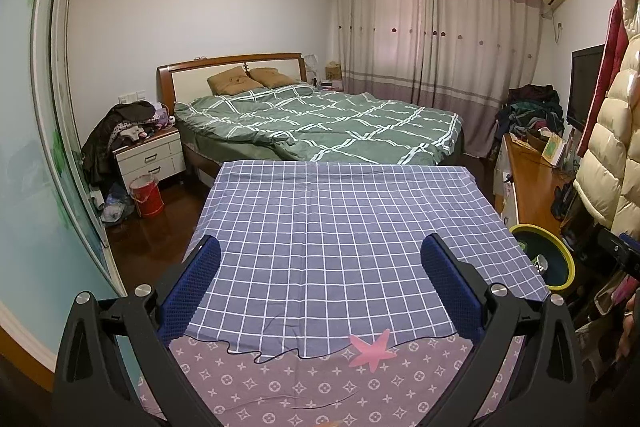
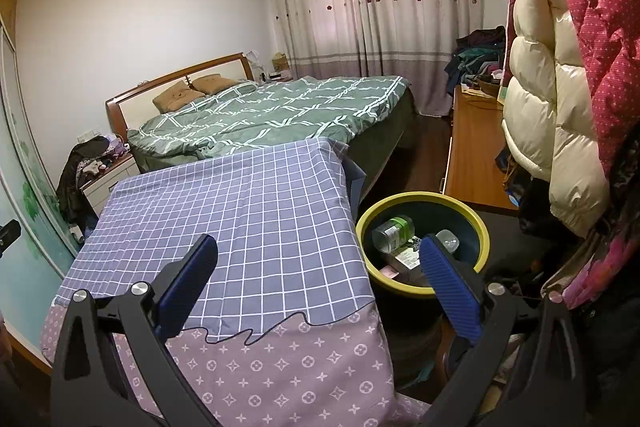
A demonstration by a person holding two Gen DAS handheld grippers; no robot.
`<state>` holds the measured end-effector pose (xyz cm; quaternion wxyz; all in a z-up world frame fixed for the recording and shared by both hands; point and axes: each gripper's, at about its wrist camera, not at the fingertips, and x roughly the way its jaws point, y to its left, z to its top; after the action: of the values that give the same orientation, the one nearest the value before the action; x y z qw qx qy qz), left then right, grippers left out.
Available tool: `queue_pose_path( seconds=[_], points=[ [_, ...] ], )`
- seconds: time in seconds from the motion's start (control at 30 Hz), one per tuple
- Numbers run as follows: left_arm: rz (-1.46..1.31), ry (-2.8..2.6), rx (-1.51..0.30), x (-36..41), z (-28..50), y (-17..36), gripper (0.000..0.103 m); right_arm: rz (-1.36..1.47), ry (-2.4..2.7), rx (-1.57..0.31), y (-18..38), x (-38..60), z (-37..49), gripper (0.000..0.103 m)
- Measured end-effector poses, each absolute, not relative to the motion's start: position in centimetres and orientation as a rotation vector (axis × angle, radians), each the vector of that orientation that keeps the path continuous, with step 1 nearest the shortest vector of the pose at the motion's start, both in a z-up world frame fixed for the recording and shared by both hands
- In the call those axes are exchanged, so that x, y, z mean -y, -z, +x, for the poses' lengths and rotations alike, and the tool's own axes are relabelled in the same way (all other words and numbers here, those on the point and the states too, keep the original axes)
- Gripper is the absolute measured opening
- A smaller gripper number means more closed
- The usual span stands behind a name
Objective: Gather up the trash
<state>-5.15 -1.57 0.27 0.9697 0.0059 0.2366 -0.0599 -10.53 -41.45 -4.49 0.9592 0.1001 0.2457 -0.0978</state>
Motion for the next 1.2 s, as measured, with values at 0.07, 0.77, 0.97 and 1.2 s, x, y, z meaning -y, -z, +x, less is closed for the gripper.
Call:
queue_pose_path(
  seconds=[0.07,0.77,0.97,1.2],
  points=[
    [0.014,0.121,-0.478,1.6,-5.1,-0.2,0.098,0.202,0.199,-0.499,4.5,41.5,-10.5,0.096],
    [0.021,0.131,-0.497,1.9,-4.5,0.6,0.098,0.205,0.198,-0.503,4.7,41.4,-10.4,0.096],
    [0.017,0.140,-0.507,2.0,-4.3,0.8,0.098,0.203,0.194,-0.507,5.2,41.3,-10.4,0.096],
    [0.024,0.145,-0.518,2.1,-4.0,1.1,0.098,0.202,0.193,-0.510,5.4,41.2,-10.3,0.096]
  ],
)
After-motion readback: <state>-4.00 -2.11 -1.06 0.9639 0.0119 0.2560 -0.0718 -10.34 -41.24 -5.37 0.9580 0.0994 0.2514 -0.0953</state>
